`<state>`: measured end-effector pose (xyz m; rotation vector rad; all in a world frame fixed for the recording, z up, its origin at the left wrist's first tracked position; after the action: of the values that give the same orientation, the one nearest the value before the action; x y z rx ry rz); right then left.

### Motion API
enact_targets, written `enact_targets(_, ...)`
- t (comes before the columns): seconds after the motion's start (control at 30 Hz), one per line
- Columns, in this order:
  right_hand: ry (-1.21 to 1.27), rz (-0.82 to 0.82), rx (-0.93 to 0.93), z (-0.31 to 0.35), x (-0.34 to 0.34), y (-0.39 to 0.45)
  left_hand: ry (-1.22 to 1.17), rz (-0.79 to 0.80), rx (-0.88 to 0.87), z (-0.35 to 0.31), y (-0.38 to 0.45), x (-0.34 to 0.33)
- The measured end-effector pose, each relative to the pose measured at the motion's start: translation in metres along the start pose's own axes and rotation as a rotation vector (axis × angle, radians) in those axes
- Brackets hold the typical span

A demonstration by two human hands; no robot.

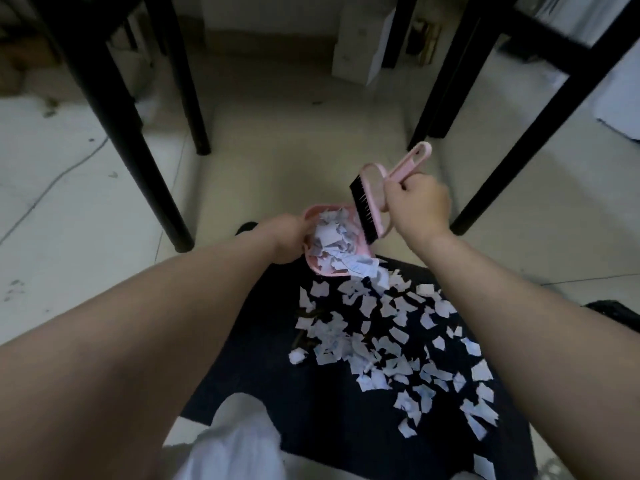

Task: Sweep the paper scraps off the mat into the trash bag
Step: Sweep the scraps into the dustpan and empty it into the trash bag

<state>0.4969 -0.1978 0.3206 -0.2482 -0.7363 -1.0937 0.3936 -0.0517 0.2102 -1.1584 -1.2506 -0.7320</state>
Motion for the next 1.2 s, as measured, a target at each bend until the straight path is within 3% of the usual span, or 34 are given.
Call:
enact_targets(0.33, -0.020, -0.177, -0.041, -0.037, 0.163, 0.006, -0.121, 0.001, -0.117, -0.158, 0.019, 0.076)
enact_targets(0.47, -0.013, -0.269, -0.120, -0.093, 0.237, -0.008, -0.270, 0.108, -0.117, -0.242, 0.036, 0.070)
enact_targets(0.53, -0.009, -0.324, -0.159, -0.124, 0.273, -0.019, -0.361, 0.154, -0.200, -0.291, 0.044, 0.063)
enact_targets(0.7, 0.018, -0.457, -0.265, -0.206, 0.345, -0.043, -0.369, 0.254, -0.307, -0.397, 0.062, 0.030)
enact_targets(0.87, 0.080, -0.528, -0.383, -0.294, 0.380, -0.063, -0.168, 0.229, -0.447, -0.481, 0.081, -0.005)
enact_targets(1.2, 0.176, -0.629, -0.583, -0.423, 0.388, -0.094, 0.367, 0.100, -0.518, -0.556, 0.106, -0.054)
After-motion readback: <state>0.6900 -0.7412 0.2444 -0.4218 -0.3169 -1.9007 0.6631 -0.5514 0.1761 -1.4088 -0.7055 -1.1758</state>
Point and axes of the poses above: each hand's wrist, its own y-axis towards the middle knuckle, its own x-axis out of the back of the hand, z = x × y, the point moved 9 cm from there along y, towards the middle knuckle, and after that the axes turned 5 degrees about y, right-handed, at the moved point
